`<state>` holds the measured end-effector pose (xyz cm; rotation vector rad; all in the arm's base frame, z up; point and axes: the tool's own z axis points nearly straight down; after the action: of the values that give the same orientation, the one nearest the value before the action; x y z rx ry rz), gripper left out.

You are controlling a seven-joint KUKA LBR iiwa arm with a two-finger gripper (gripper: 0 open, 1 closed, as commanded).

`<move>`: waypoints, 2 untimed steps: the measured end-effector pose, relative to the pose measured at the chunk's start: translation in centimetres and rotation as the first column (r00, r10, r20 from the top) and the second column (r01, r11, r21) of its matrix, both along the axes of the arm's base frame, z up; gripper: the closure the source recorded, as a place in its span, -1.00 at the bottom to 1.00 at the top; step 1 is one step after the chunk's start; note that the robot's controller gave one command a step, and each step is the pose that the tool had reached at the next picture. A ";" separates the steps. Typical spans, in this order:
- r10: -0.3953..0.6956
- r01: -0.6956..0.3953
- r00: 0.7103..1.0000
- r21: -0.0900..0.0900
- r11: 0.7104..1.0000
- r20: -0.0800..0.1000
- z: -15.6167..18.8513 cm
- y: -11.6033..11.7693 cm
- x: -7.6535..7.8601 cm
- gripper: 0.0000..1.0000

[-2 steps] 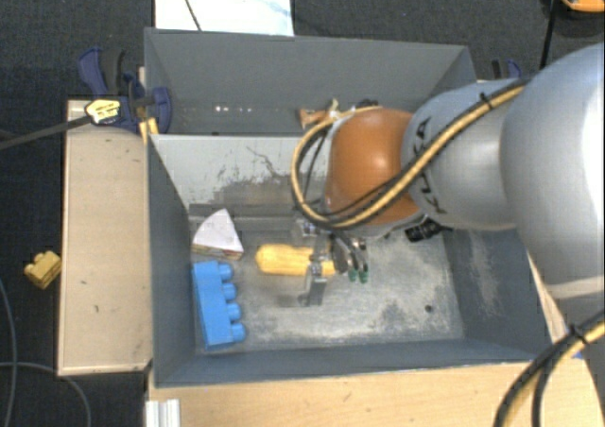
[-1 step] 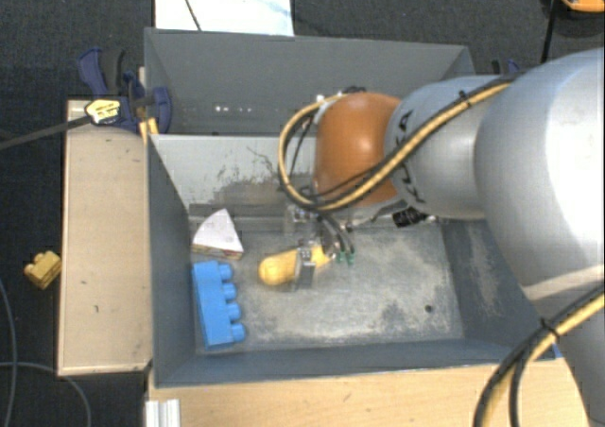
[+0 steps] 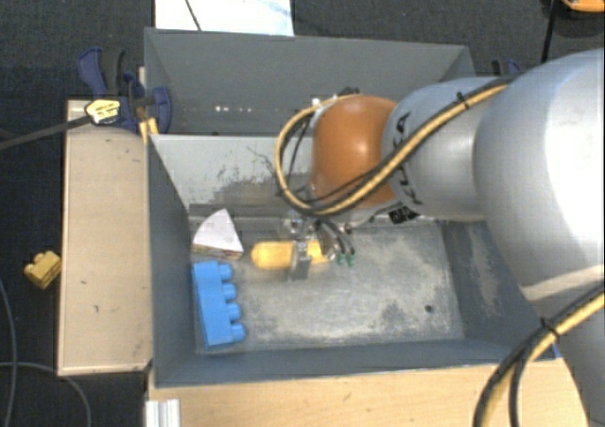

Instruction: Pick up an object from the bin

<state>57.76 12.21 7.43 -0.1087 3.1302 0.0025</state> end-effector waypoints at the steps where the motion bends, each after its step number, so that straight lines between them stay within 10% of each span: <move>1: 0.017 -0.017 1.000 0.000 1.000 0.001 -0.1 0.1 -0.6 1.00; 2: 0.033 -0.033 0.999 -0.001 0.999 -0.008 7.5 -3.9 -2.2 1.00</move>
Offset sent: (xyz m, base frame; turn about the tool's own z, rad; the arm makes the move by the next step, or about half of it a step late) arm -0.0223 -0.0393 0.0745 -0.0345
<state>55.59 8.28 14.92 -0.1601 3.1357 0.0010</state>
